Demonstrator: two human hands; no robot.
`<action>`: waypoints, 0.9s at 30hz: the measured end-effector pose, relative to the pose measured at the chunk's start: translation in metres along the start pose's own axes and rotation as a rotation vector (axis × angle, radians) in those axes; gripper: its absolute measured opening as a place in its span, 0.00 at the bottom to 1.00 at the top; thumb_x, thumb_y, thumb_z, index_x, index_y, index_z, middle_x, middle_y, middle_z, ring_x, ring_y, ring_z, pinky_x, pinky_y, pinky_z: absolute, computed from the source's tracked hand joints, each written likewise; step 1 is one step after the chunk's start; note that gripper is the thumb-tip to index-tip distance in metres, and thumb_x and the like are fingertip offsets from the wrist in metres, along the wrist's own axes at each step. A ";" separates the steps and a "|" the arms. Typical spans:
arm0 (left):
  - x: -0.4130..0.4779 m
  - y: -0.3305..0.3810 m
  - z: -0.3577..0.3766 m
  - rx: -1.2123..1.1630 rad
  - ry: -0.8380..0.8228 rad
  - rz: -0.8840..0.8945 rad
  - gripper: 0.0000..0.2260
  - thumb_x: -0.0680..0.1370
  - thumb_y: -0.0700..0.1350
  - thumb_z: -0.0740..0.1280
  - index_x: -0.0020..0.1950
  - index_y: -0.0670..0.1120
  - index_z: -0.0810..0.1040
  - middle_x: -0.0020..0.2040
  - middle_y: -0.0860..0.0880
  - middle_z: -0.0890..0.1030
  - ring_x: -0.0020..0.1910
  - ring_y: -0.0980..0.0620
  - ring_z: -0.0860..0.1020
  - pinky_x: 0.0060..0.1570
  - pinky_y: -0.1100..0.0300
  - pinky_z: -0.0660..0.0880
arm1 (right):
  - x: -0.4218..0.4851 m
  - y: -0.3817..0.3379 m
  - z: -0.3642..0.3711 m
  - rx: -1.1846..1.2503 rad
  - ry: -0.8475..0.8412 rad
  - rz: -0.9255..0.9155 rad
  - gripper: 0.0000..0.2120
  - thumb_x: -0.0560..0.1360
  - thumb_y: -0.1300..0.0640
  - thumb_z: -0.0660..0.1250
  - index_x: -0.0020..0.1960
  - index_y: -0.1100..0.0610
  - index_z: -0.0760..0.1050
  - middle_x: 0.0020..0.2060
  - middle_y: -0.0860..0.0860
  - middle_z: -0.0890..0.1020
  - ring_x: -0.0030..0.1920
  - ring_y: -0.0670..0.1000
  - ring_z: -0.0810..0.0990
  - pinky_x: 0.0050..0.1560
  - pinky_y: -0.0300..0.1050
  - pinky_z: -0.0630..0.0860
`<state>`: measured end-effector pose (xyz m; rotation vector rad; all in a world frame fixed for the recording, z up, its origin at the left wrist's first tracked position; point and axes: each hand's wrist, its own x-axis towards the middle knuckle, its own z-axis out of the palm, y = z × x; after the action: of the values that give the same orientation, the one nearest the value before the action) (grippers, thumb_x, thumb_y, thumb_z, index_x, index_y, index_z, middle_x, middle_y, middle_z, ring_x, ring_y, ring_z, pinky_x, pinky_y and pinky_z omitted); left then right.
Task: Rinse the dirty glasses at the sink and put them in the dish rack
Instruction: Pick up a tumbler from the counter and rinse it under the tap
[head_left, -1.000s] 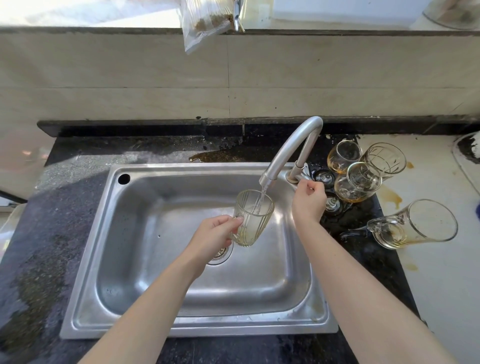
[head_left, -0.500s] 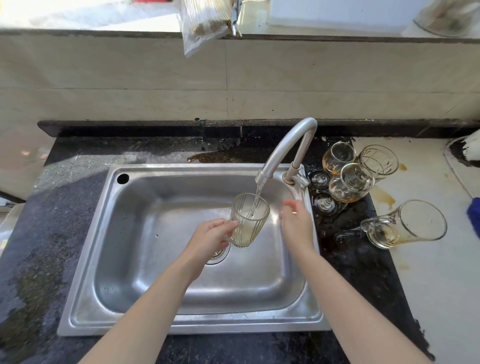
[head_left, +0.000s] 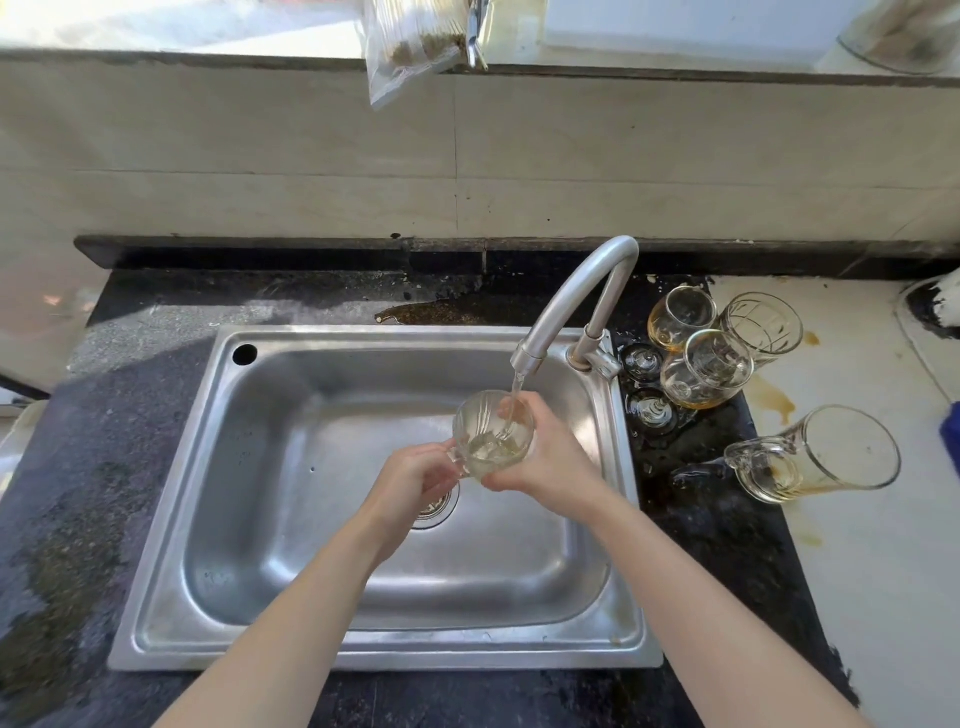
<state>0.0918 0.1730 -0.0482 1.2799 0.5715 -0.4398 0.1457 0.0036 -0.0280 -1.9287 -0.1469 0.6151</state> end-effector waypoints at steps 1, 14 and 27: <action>0.003 -0.001 -0.003 -0.020 0.021 0.002 0.12 0.62 0.40 0.64 0.43 0.37 0.76 0.46 0.46 0.82 0.48 0.50 0.75 0.55 0.58 0.72 | 0.002 -0.003 0.003 -0.028 -0.005 -0.005 0.34 0.59 0.63 0.78 0.60 0.48 0.68 0.51 0.37 0.74 0.52 0.42 0.76 0.51 0.37 0.74; 0.013 0.021 0.008 -0.022 0.101 -0.024 0.05 0.64 0.41 0.65 0.35 0.39 0.72 0.41 0.44 0.75 0.41 0.50 0.73 0.42 0.63 0.70 | 0.012 -0.023 -0.010 -0.022 0.019 0.068 0.31 0.60 0.63 0.78 0.58 0.50 0.69 0.47 0.41 0.77 0.45 0.42 0.76 0.37 0.27 0.71; 0.007 0.036 0.015 0.002 0.052 -0.142 0.17 0.78 0.52 0.63 0.31 0.46 0.67 0.37 0.41 0.84 0.36 0.45 0.83 0.50 0.51 0.78 | 0.009 -0.006 -0.004 0.148 0.000 0.112 0.19 0.70 0.48 0.73 0.59 0.45 0.73 0.53 0.42 0.81 0.55 0.43 0.78 0.57 0.41 0.72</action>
<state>0.1212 0.1668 -0.0228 1.2601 0.7084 -0.5256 0.1564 0.0066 -0.0244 -1.8023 0.0069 0.6808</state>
